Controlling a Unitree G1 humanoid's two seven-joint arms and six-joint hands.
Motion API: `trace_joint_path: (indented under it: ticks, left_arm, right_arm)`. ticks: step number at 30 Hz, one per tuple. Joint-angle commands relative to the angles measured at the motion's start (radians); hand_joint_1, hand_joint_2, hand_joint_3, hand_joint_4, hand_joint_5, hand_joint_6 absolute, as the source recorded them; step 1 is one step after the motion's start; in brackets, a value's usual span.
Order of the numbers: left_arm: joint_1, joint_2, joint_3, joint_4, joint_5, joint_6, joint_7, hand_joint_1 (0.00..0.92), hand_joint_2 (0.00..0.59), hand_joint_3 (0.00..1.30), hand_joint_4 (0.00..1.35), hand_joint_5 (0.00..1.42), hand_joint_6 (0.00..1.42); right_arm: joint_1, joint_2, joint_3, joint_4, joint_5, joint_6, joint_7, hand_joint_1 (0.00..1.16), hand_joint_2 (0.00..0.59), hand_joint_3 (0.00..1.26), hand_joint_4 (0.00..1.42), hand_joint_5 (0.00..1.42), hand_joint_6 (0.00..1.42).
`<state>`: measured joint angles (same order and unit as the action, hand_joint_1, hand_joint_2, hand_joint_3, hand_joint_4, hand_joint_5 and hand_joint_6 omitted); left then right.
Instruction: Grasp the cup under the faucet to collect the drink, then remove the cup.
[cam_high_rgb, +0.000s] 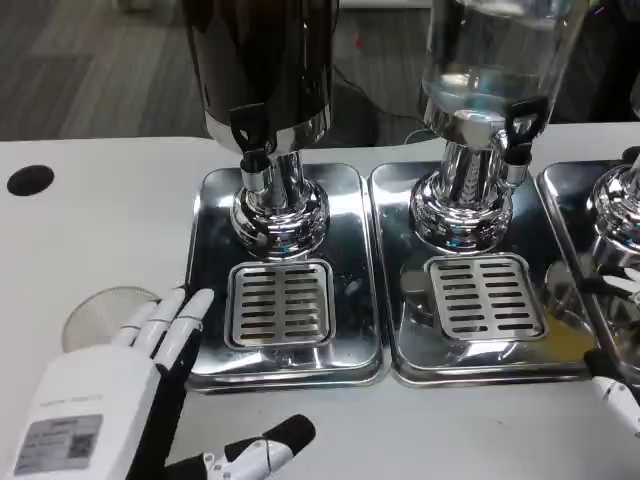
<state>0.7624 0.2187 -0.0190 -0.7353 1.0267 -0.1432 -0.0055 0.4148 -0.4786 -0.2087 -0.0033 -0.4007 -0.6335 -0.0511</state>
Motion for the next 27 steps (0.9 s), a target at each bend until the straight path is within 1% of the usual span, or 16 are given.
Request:
trace_joint_path:
  ticks: [1,6,10,16,22,25,27]
  left_arm:
    - [-0.001,-0.002,0.001,0.001,-0.009,0.002,0.002,0.000,0.068,0.13,0.03,0.12,0.34]
    - [-0.011,-0.003,-0.001,0.020,-0.011,0.002,0.009,0.000,0.068,0.13,0.03,0.12,0.36]
    - [-0.042,-0.011,0.015,0.039,-0.029,0.026,0.003,0.000,0.067,0.14,0.04,0.13,0.39]
    - [-0.094,-0.026,0.073,0.039,-0.088,0.095,-0.016,0.000,0.064,0.14,0.05,0.17,0.42]
    - [-0.121,-0.022,0.127,0.003,-0.124,0.135,-0.033,0.000,0.063,0.14,0.05,0.17,0.42]
    - [-0.129,-0.024,0.152,-0.015,-0.132,0.153,-0.043,0.000,0.057,0.14,0.05,0.17,0.41]
    - [-0.146,-0.026,0.167,-0.018,-0.124,0.182,-0.060,0.000,0.046,0.14,0.05,0.17,0.42]
  right_arm:
    - [0.007,0.002,0.000,-0.012,0.013,-0.007,0.003,0.57,0.387,0.28,0.15,0.11,0.00]
    - [0.011,0.009,0.008,-0.023,0.004,-0.001,0.003,0.57,0.387,0.28,0.15,0.11,0.00]
    - [0.019,0.014,0.011,-0.025,0.001,-0.006,0.000,0.57,0.387,0.28,0.15,0.11,0.00]
    - [0.026,0.010,0.008,-0.019,0.007,-0.014,-0.003,0.57,0.388,0.28,0.15,0.11,0.00]
    - [0.023,0.009,0.011,-0.007,0.004,-0.015,-0.005,0.57,0.393,0.28,0.15,0.11,0.00]
    - [0.022,0.010,0.014,-0.004,0.003,-0.014,-0.004,0.57,0.396,0.28,0.15,0.11,0.00]
    - [0.021,0.011,0.016,-0.003,0.004,-0.014,-0.003,0.57,0.398,0.28,0.15,0.11,0.00]
